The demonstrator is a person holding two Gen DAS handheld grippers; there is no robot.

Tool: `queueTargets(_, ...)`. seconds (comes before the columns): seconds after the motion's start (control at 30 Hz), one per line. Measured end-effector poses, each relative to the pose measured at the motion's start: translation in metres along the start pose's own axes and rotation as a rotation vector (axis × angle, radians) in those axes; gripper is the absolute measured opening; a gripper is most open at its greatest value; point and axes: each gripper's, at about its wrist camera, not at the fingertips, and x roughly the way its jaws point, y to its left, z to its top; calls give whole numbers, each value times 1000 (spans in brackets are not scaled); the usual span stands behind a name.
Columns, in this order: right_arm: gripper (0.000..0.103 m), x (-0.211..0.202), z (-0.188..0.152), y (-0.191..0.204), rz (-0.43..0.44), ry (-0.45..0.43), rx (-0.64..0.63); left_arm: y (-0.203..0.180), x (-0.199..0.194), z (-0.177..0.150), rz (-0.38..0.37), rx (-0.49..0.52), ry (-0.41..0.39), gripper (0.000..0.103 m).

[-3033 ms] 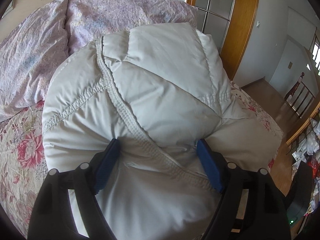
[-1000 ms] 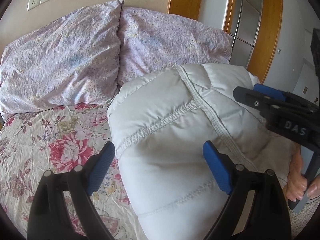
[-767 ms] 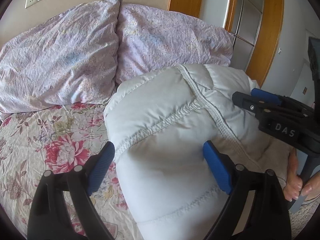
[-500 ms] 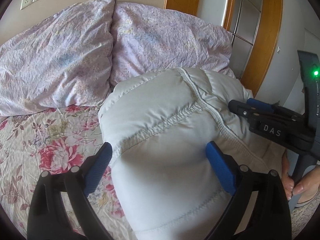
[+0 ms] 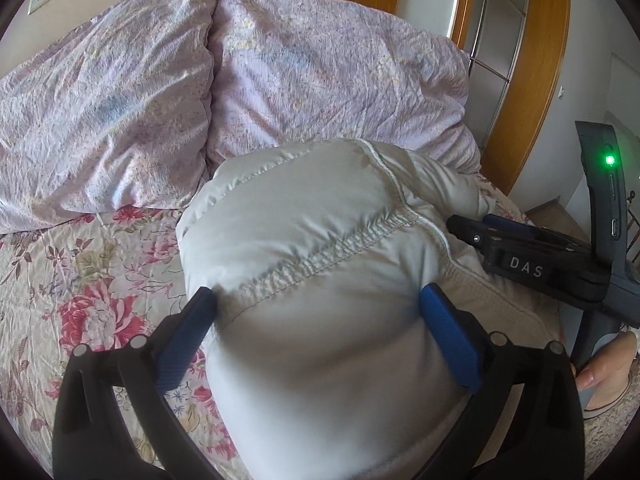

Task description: Fold large clothes

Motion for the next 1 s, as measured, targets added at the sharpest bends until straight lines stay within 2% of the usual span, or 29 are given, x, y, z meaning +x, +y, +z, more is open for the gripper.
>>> queueTargets(0.33, 63, 19, -5, 0, -12, 24, -8, 2, 14, -2, 7, 8, 18, 101)
queueTargets(1.0, 64, 41, -15, 0, -27, 5, -7, 3, 32, -9, 14, 27, -12, 101)
